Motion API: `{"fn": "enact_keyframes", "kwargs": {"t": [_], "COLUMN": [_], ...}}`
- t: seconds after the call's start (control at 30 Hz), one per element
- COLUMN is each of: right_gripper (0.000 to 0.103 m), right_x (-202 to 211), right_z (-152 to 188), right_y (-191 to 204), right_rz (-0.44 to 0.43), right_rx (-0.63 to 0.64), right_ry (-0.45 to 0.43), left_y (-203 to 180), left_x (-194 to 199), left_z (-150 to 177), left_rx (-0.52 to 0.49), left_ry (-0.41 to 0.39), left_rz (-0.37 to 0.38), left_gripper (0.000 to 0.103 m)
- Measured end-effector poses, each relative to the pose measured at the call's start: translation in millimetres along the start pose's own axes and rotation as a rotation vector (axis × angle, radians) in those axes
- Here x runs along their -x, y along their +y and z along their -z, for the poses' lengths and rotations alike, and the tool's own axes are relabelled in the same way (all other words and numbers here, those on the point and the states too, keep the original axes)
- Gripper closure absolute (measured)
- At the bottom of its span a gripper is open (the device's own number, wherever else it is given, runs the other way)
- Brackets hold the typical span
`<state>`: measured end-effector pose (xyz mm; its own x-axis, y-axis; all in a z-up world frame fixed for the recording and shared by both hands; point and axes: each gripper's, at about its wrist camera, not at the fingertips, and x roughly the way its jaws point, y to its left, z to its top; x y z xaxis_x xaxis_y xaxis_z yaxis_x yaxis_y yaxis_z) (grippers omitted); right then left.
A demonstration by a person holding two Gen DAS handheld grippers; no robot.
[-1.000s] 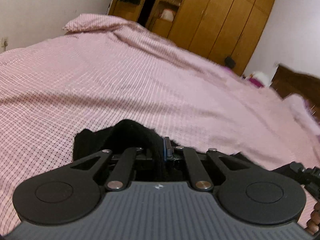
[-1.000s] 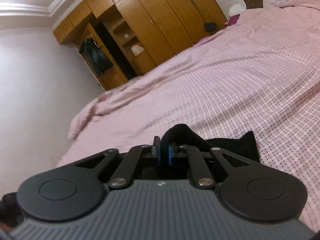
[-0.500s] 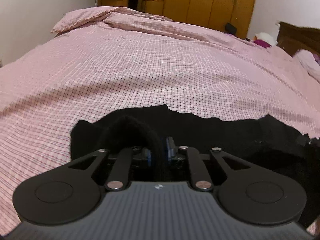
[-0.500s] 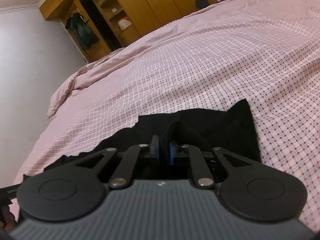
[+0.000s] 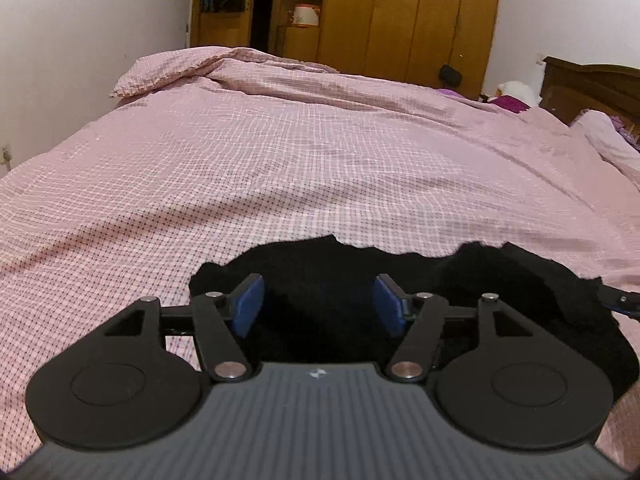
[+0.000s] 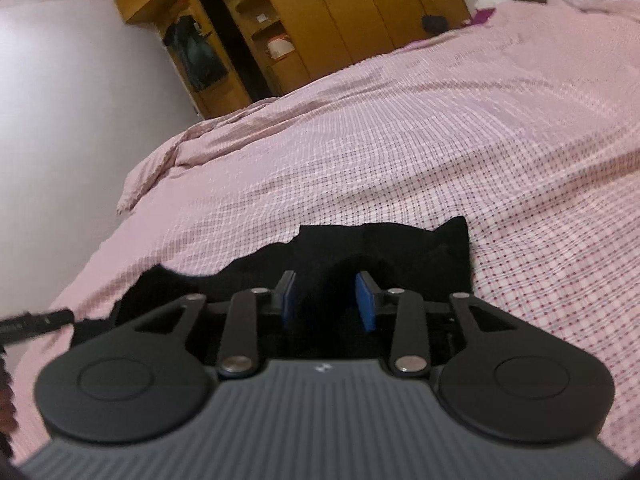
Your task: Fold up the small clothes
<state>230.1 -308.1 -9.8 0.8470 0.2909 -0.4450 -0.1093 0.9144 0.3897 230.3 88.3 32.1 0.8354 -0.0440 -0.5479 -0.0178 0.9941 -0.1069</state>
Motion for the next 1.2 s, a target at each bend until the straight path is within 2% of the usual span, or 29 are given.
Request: {"fn": "enact_keyframes", "kwargs": {"t": [0.2,0.37,0.5,0.7,0.83,0.93,1.03,1.2], "right_gripper": [0.067,0.068,0.068,0.069,0.069,0.069,0.069,0.069], "right_x": [-0.6,-16.0,-30.6,-49.1,-49.6,-44.1,-48.6,-73.4], "right_z": [17.9,25.4,16.3,-7.8,-20.7,-21.1,-16.1,-10.2], "right_y": [18.4,29.5,33.1,33.6,30.0,30.2,31.5,23.4], "right_rz": [0.056,0.058,0.059,0.083,0.099,0.074,0.04,0.072], "right_rx": [0.231,0.318,0.316,0.255,0.187,0.176,0.206,0.19], "right_ry": [0.079,0.139,0.129,0.033,-0.031,-0.054,-0.005,0.084], "left_y": [-3.7,-6.4,-4.5,1.7,10.5,12.4,14.6,15.5], "left_x": [7.5,-19.4,-38.6,-59.4,-62.4,-61.1,-64.9,-52.4], "left_z": [23.1,42.9,37.5,7.9,-7.4,-9.5,-1.4,8.7], "left_rx": [-0.084,-0.149,-0.153,-0.12,-0.062,-0.064,-0.062,-0.015], "left_ry": [0.051,0.114,0.086,0.033,0.009,-0.006,-0.011,-0.077], "left_rz": [0.03,0.003,0.006,-0.044,-0.054,-0.043,-0.001,0.018], "left_gripper": [0.036,0.036,0.036,0.036,0.035,0.035,0.035,0.035]}}
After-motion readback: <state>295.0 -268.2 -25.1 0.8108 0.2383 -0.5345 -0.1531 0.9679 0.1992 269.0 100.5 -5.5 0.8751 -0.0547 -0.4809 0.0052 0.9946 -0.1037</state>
